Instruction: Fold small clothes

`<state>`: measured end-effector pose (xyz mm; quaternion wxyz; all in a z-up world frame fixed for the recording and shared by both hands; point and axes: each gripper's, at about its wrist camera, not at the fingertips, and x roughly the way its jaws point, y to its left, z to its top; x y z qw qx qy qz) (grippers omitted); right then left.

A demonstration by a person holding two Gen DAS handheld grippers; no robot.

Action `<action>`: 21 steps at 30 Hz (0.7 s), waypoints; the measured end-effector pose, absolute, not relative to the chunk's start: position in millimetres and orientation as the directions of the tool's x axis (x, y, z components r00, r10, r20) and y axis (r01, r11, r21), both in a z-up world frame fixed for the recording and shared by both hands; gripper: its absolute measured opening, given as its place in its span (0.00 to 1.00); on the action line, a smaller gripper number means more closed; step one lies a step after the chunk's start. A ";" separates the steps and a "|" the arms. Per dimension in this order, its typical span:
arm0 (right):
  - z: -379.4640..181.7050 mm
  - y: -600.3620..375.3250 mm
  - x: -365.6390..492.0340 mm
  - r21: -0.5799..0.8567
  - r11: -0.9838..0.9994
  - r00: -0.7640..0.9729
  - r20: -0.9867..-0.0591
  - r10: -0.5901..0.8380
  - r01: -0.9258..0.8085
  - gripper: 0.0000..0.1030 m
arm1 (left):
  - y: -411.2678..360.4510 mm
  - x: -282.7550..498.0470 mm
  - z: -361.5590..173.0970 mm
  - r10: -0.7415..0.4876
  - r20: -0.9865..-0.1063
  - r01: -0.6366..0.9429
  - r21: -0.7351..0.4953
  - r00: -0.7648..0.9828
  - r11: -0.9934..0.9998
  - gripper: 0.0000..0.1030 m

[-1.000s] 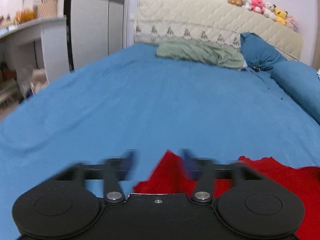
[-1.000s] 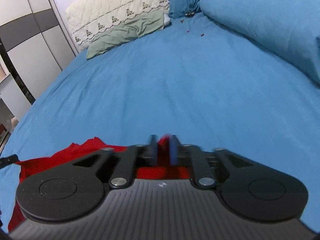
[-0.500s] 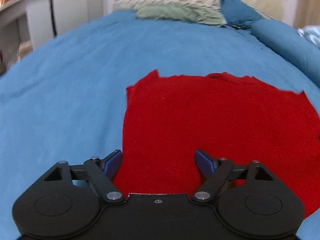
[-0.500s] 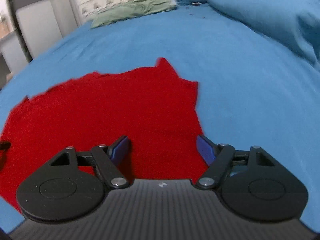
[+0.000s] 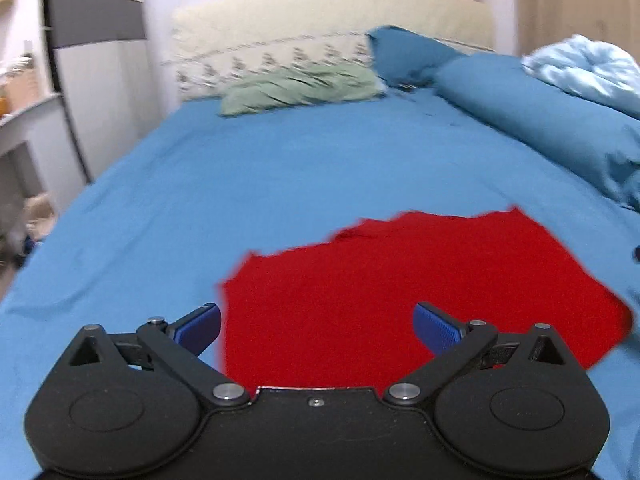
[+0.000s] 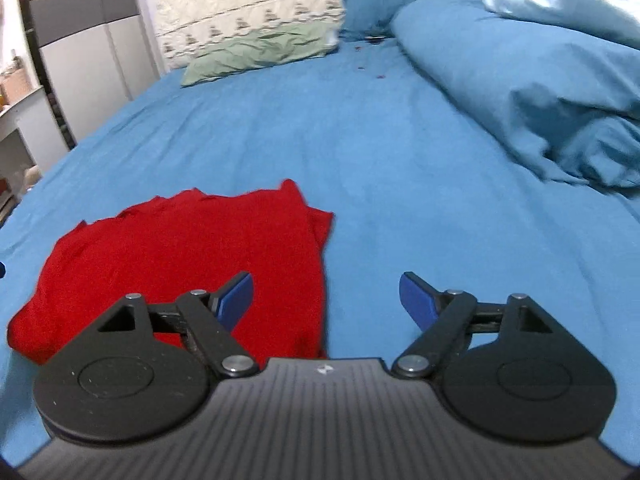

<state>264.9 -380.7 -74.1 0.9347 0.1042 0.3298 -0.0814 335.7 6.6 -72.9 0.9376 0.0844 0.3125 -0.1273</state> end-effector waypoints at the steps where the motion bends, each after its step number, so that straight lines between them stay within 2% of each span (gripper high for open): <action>1: -78.5 -379.5 260.1 0.151 0.959 0.767 -0.635 -0.091 0.239 0.93 | -8.5 337.1 -77.6 -0.198 -0.621 0.307 0.071 0.758 0.949 1.00; 5: -111.0 -366.2 254.2 0.177 0.945 0.750 -0.655 -0.094 0.273 0.92 | -52.1 347.0 -103.4 -0.225 -0.682 0.340 0.037 0.696 0.940 1.00; 9: -131.2 -357.0 264.9 0.183 0.943 0.754 -0.650 -0.095 0.277 0.89 | -72.7 356.4 -121.7 -0.218 -0.704 0.343 0.039 0.676 0.939 1.00; 11: -139.4 -355.9 275.2 0.180 0.946 0.752 -0.654 -0.089 0.268 0.87 | -77.2 359.0 -128.7 -0.211 -0.710 0.344 0.047 0.672 0.938 1.00; 13: -149.7 -355.6 283.2 0.182 0.948 0.735 -0.674 -0.073 0.261 0.77 | -80.9 363.8 -138.6 -0.197 -0.723 0.340 0.055 0.662 0.939 1.00; 15: -161.3 -351.4 287.5 0.166 0.955 0.724 -0.687 -0.067 0.246 0.76 | -82.3 368.1 -149.3 -0.184 -0.739 0.334 0.059 0.649 0.941 1.00; 17: -164.8 -341.1 285.0 0.117 0.969 0.737 -0.670 -0.086 0.219 0.65 | -82.2 373.8 -158.1 -0.159 -0.759 0.321 0.069 0.631 0.945 1.00; 19: -164.6 -334.4 283.2 0.118 0.976 0.742 -0.667 -0.061 0.186 0.44 | -82.5 380.2 -167.3 -0.152 -0.782 0.313 0.057 0.604 0.948 1.00; 21: -163.1 -329.4 284.3 0.112 0.979 0.736 -0.675 -0.051 0.170 0.36 | -82.4 381.4 -171.7 -0.147 -0.790 0.311 0.058 0.596 0.949 1.00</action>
